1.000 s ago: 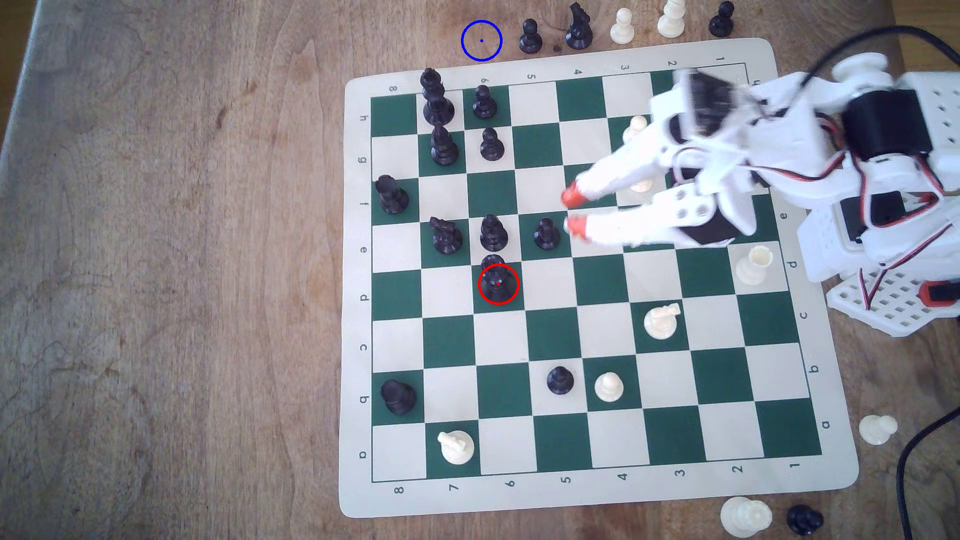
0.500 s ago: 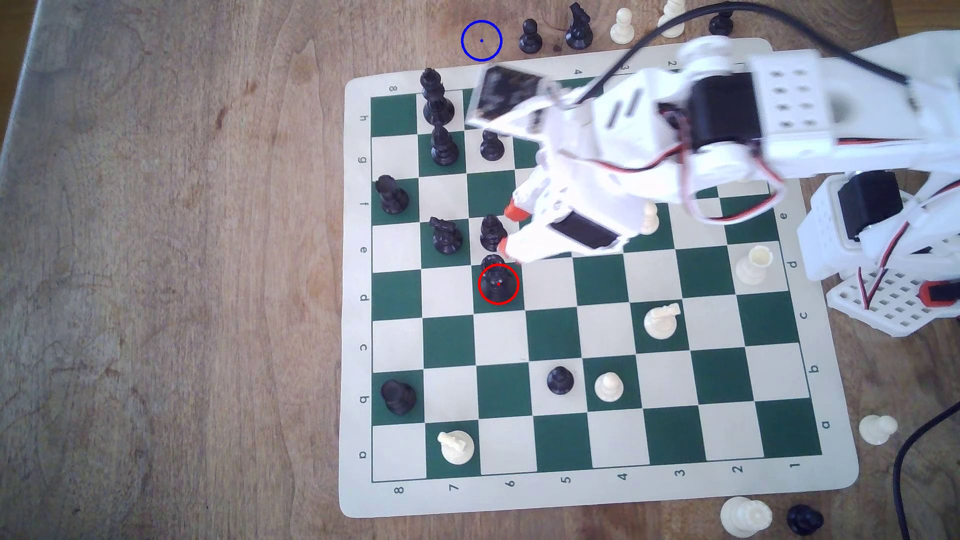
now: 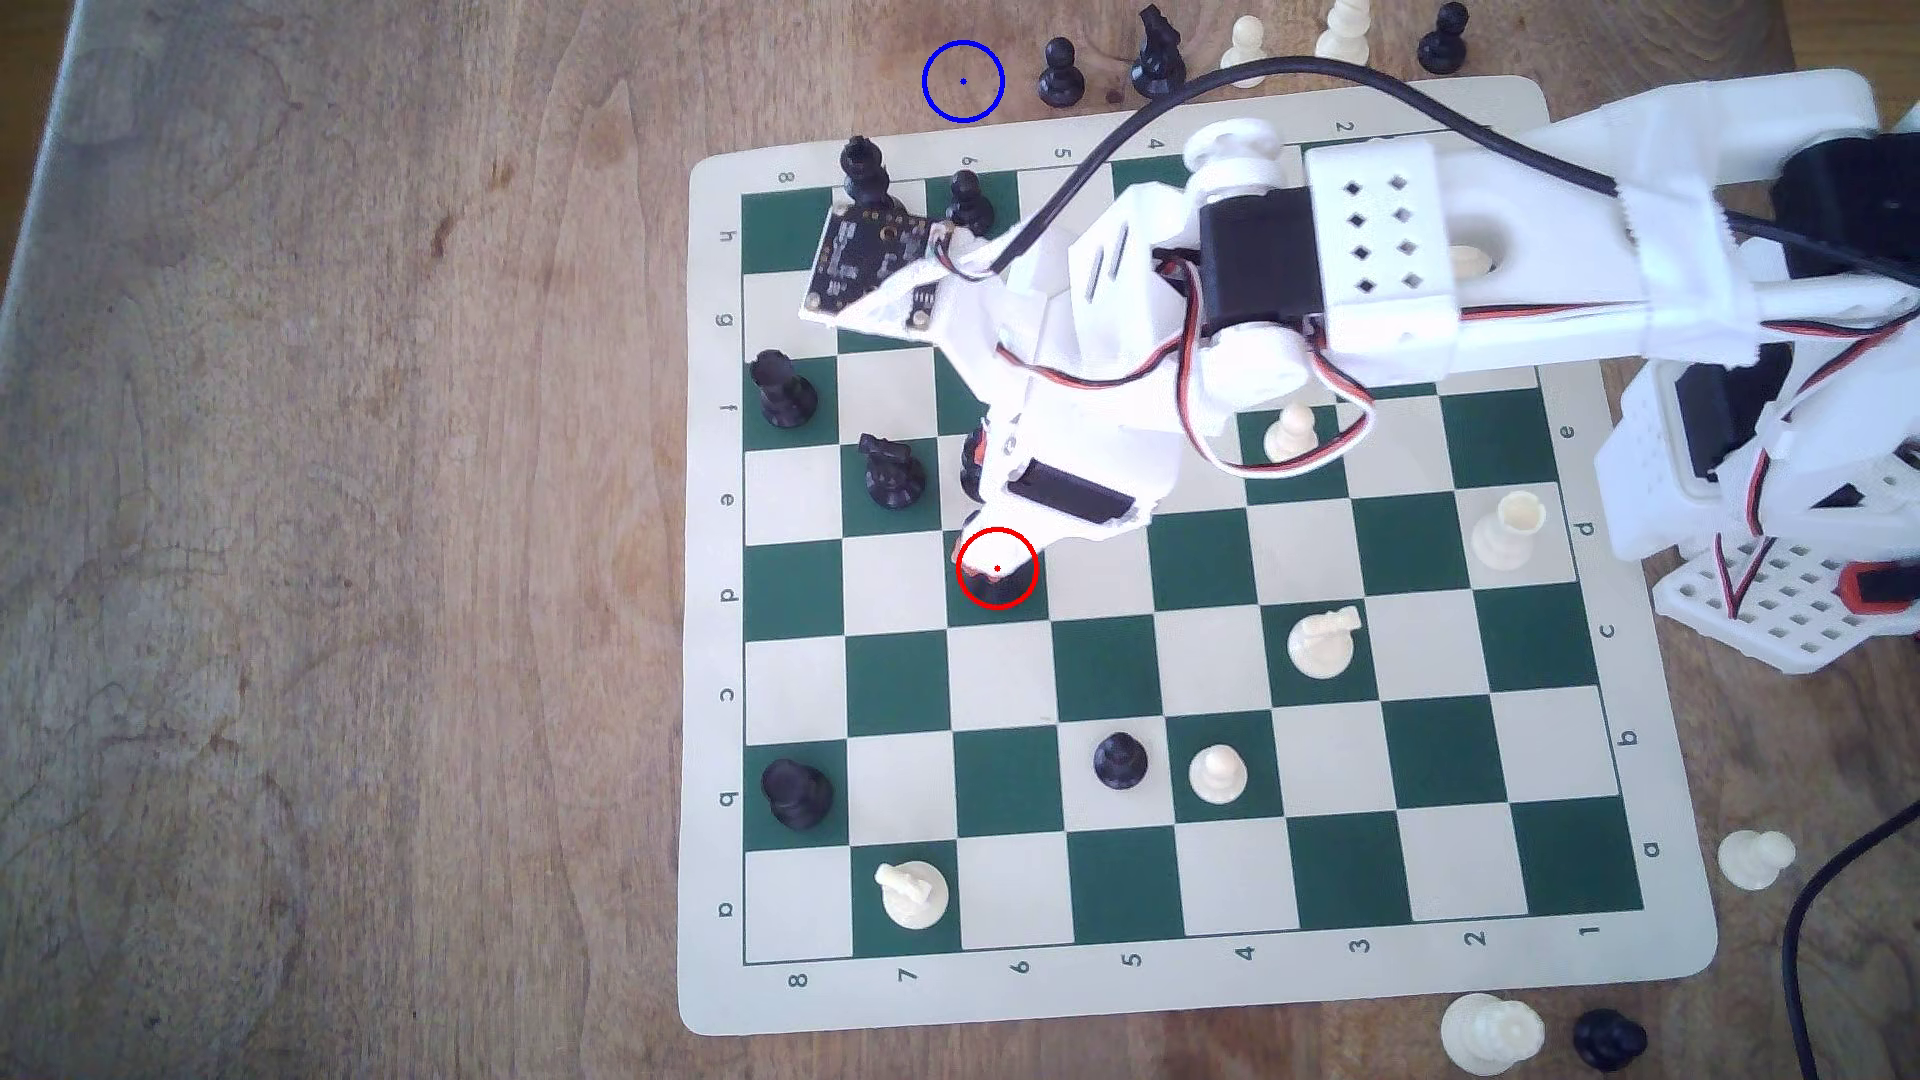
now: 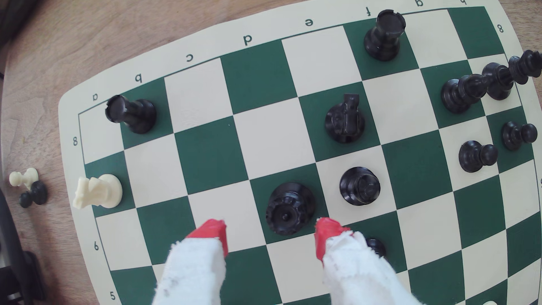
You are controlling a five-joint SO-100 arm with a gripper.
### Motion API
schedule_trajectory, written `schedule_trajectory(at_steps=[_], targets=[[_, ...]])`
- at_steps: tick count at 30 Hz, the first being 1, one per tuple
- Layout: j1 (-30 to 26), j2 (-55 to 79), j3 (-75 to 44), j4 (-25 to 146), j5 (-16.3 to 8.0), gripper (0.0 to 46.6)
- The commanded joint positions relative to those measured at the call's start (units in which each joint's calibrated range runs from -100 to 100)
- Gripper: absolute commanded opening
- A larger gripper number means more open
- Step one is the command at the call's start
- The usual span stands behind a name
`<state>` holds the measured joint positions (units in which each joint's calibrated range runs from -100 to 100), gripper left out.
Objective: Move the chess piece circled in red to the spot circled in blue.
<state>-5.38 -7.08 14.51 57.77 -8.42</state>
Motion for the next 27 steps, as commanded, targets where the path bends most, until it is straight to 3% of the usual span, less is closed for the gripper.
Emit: schedule_trajectory(at_steps=[1,27], targets=[[-0.2,1.1,-3.5,-0.4,0.5,16.3],[-0.4,7.6,1.3,-8.0,0.8,15.5]])
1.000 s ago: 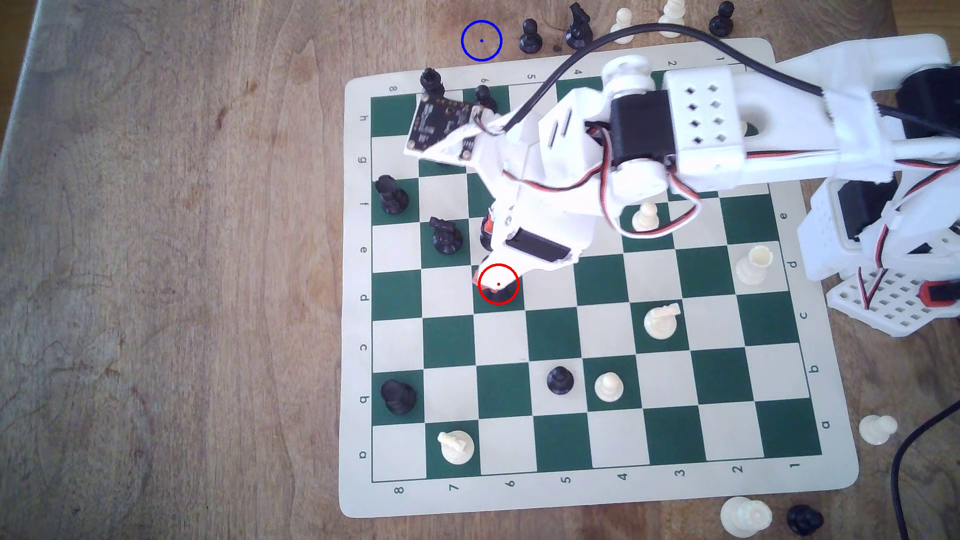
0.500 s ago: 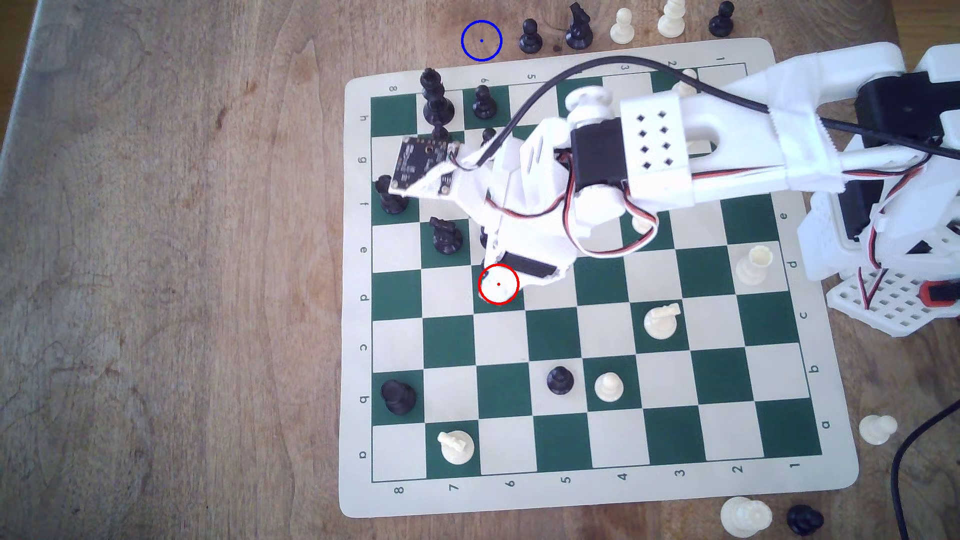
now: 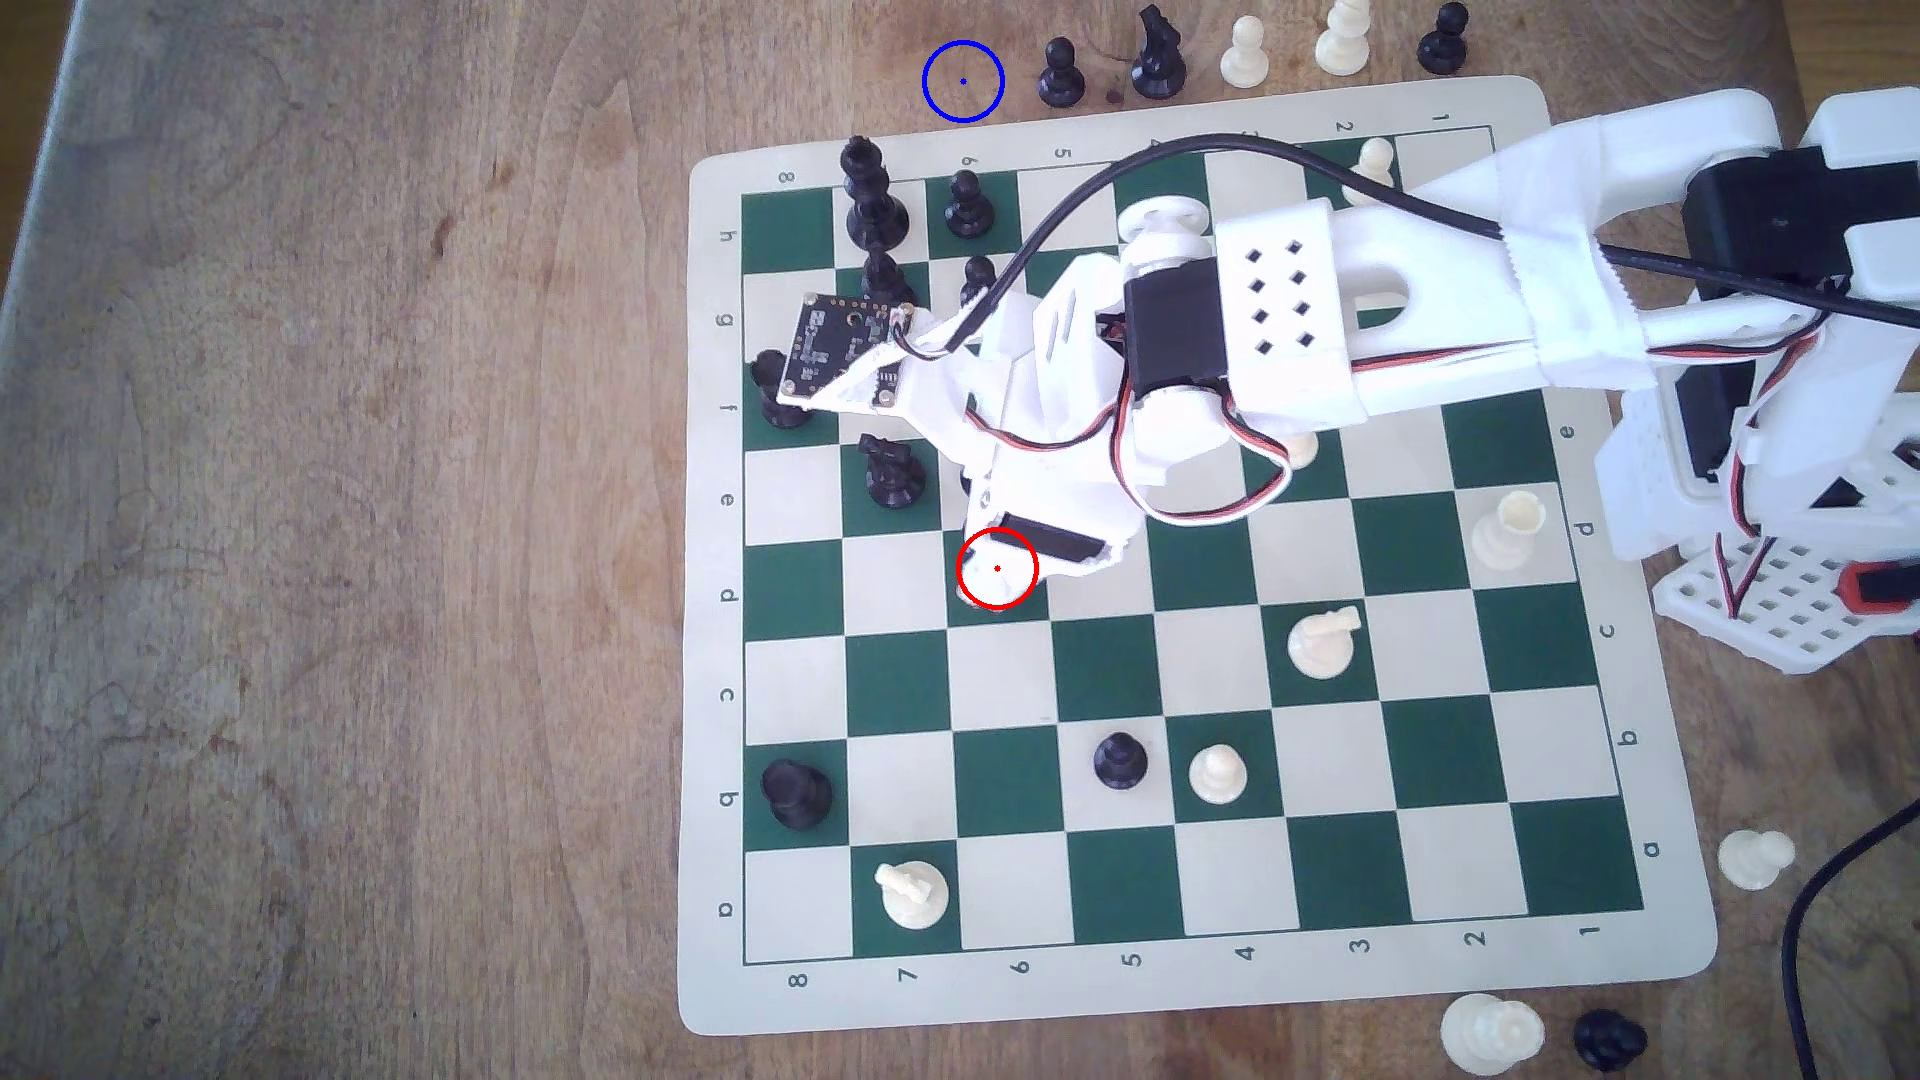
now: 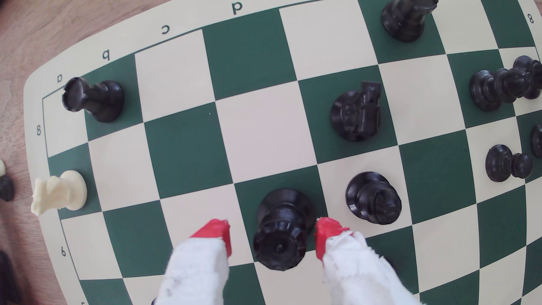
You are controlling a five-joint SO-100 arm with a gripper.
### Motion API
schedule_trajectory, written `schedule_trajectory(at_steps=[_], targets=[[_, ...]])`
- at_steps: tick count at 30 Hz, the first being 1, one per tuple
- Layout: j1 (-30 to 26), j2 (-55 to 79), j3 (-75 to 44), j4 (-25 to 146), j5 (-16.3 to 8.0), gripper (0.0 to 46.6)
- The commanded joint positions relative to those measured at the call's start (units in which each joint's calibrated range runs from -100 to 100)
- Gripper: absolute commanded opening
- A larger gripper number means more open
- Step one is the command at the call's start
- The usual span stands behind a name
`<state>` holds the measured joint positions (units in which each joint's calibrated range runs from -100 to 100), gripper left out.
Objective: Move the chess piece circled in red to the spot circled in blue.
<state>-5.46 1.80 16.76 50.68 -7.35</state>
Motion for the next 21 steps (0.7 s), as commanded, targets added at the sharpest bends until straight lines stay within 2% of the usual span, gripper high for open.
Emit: schedule_trajectory(at_steps=[1,4,6,10,14,18,21], targets=[[-0.3,-1.0,-1.0,-0.9,-0.2,14.8],[-0.3,-0.9,-1.0,-0.9,-0.1,12.7],[-0.3,-0.9,-1.0,-0.9,0.0,7.7],[-0.3,-1.2,-0.8,-0.7,0.1,4.0],[-0.3,-3.8,-2.2,2.1,0.0,3.1],[-0.1,-10.2,-10.1,12.1,-0.3,3.1],[2.7,-12.0,-20.3,19.9,-0.3,3.0]])
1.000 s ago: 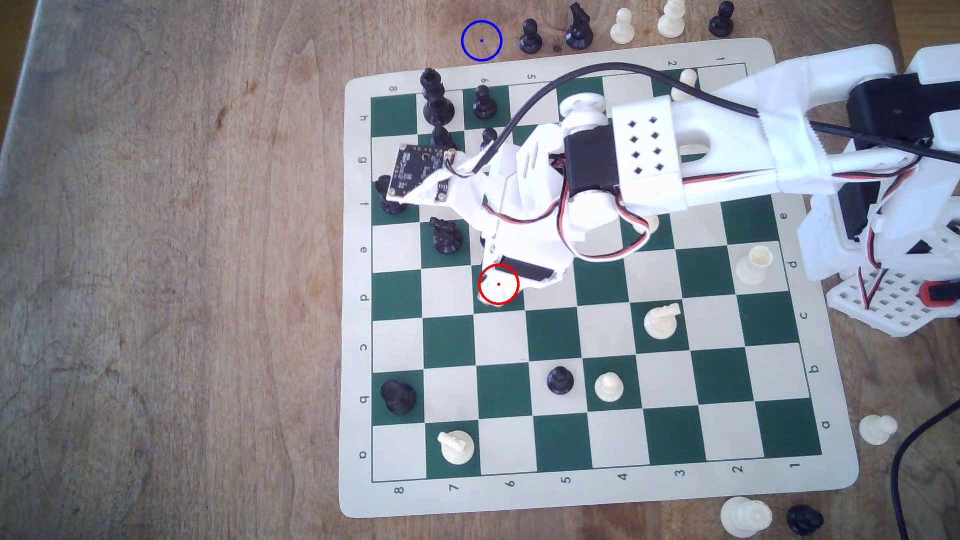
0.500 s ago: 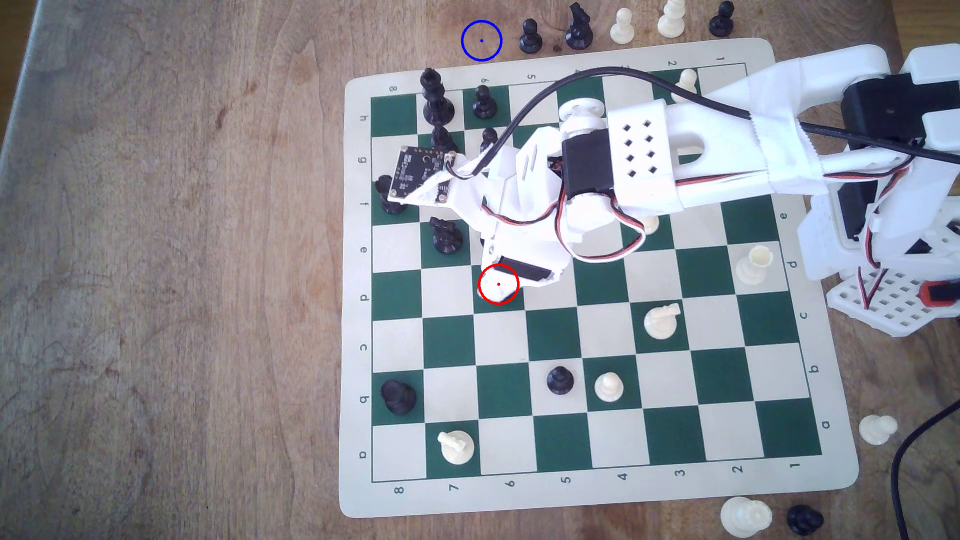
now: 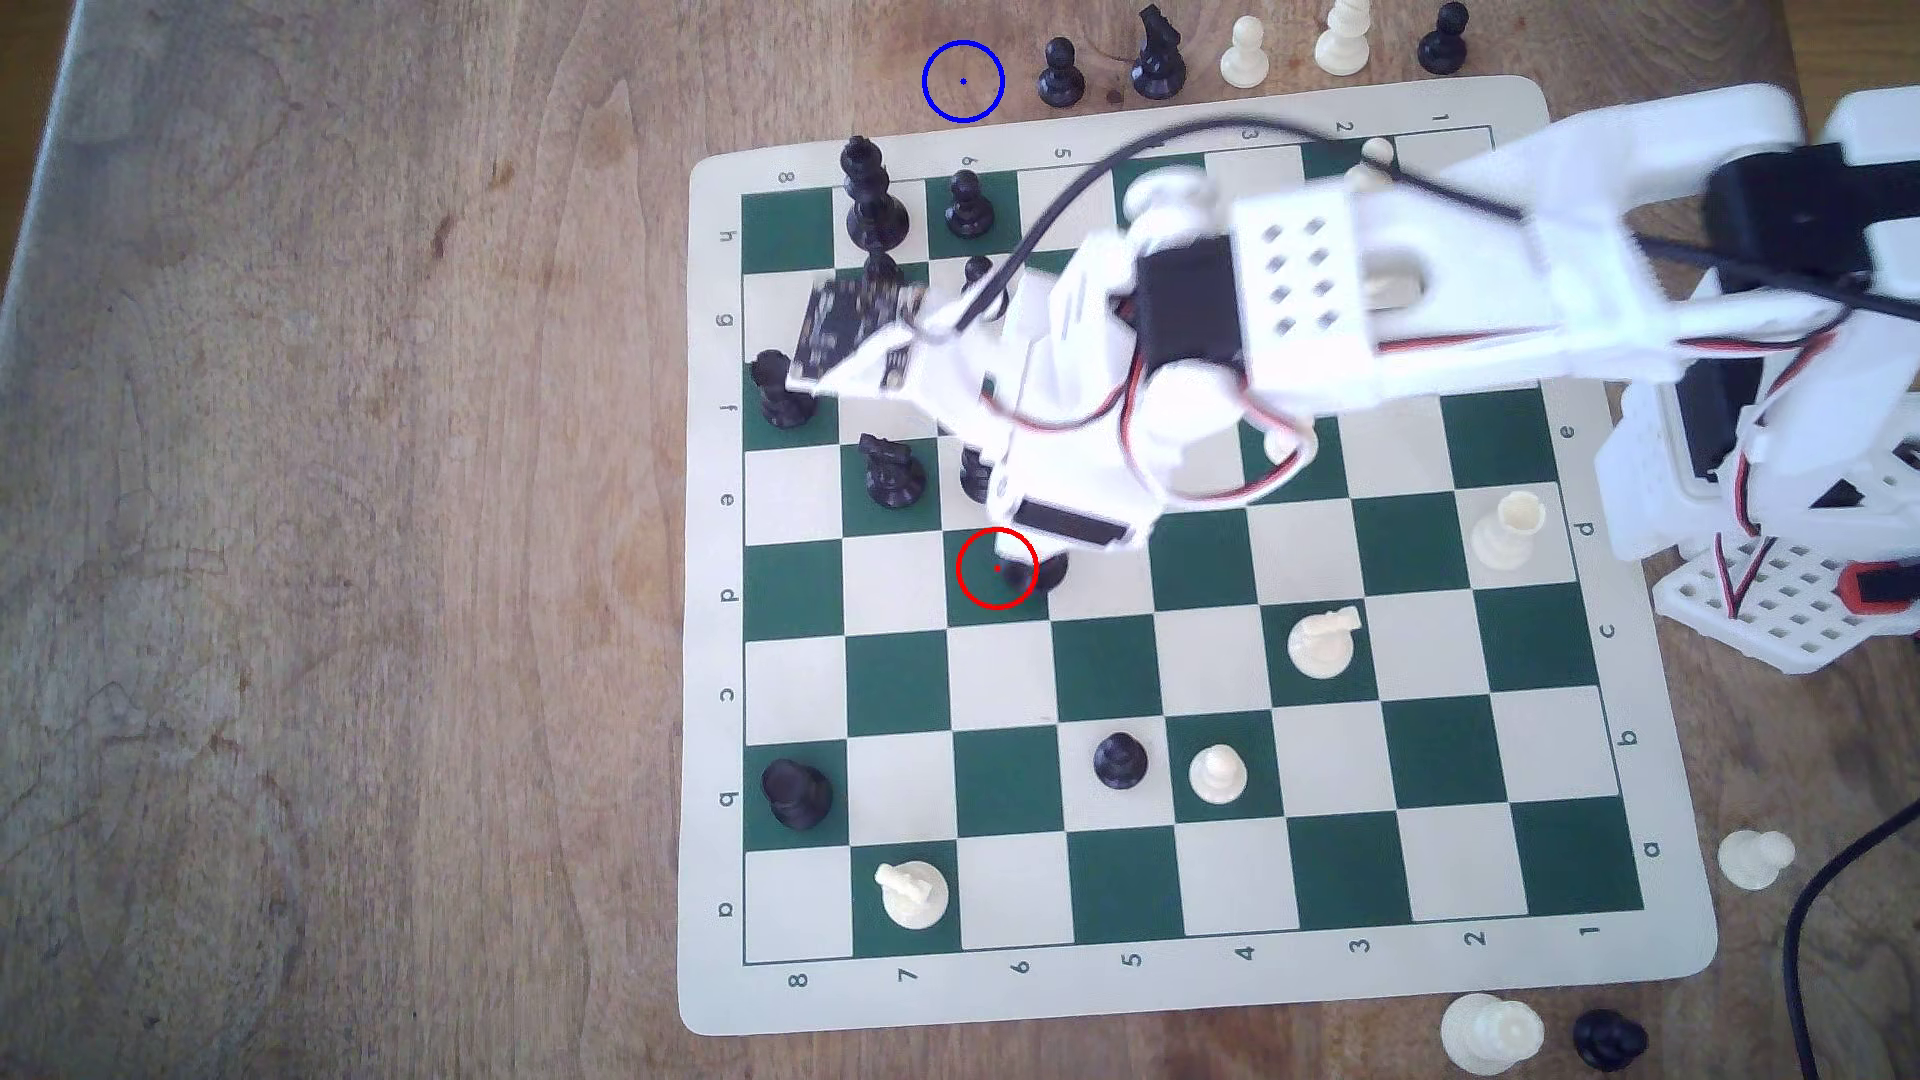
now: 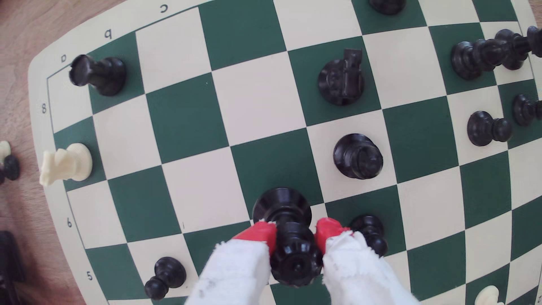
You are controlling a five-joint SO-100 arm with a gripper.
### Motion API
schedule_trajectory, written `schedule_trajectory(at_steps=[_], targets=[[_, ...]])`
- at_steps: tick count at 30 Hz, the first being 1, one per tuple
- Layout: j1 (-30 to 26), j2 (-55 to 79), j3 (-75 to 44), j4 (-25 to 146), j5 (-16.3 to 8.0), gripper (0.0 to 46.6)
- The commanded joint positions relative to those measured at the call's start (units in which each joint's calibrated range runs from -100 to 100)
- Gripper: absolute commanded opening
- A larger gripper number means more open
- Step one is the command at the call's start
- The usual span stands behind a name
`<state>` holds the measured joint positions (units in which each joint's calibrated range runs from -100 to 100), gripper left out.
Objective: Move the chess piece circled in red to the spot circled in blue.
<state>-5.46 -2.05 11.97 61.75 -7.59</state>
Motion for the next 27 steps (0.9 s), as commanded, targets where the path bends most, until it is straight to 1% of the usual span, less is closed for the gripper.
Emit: schedule_trajectory(at_steps=[1,2,6,7,12,16,20,27], targets=[[3.7,-8.1,-17.4,10.3,0.1,3.0],[6.0,-8.2,-20.4,12.4,0.5,3.0],[11.7,-7.4,-22.8,13.8,1.6,3.0],[14.3,-6.6,-22.9,13.2,2.2,3.0],[21.5,-3.3,-22.9,7.2,4.2,3.0],[25.5,1.5,-22.9,1.4,5.6,3.0],[28.3,6.8,-22.9,-3.9,6.7,3.1],[31.2,12.6,-24.3,-10.2,8.7,3.1]])
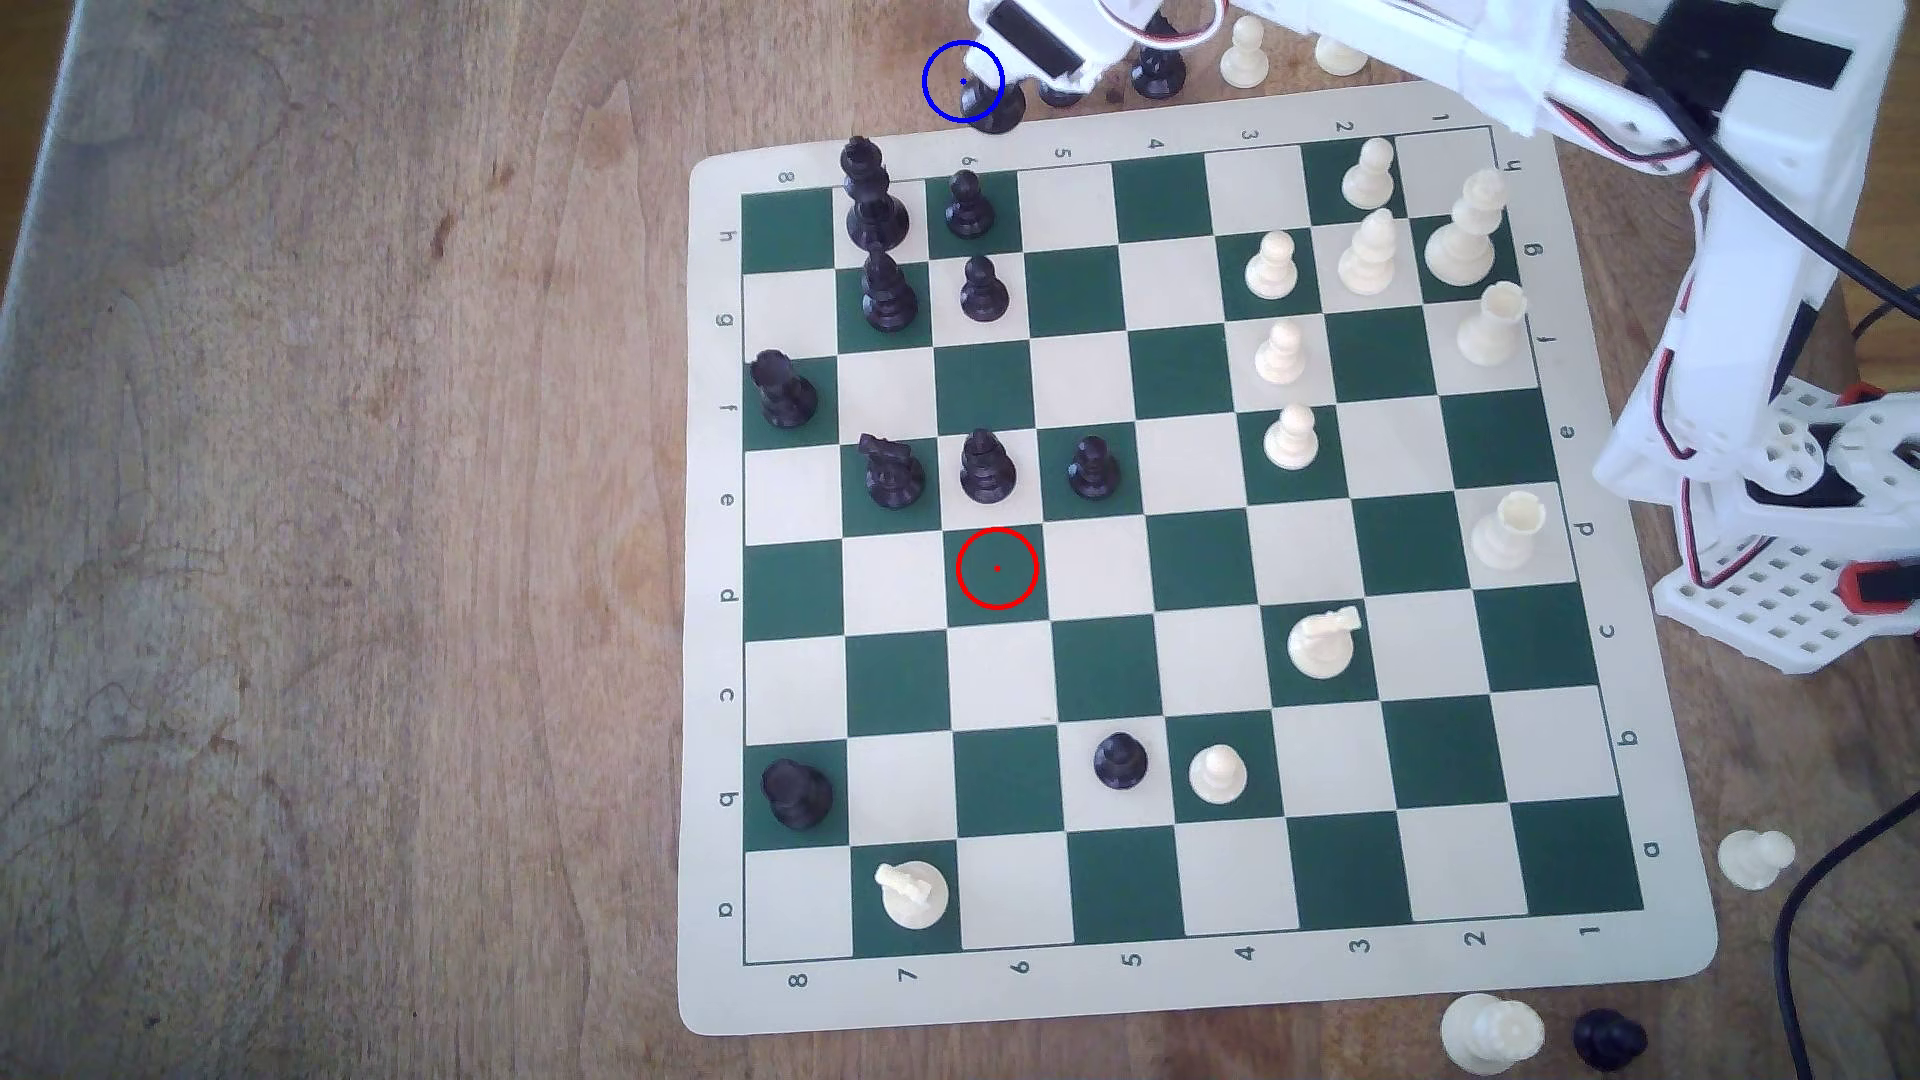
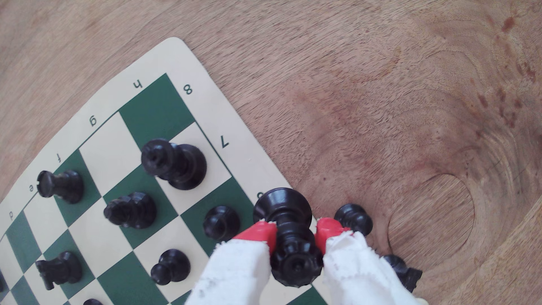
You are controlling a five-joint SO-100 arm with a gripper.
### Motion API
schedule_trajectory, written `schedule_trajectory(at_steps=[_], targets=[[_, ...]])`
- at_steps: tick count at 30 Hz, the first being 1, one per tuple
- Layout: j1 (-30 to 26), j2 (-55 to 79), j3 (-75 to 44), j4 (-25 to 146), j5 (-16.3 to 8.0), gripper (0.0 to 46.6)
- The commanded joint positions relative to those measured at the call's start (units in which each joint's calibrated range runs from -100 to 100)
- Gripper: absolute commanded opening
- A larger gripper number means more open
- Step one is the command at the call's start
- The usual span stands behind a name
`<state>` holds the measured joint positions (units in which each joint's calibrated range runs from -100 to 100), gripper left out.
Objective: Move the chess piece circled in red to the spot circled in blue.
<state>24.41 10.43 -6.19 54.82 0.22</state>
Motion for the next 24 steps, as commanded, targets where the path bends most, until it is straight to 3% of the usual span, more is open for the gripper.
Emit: schedule_trajectory(at_steps=[1,24], targets=[[1.6,0.6,-6.4,-3.9,1.1,3.1],[1.0,9.3,-8.0,-10.0,2.3,3.4]])
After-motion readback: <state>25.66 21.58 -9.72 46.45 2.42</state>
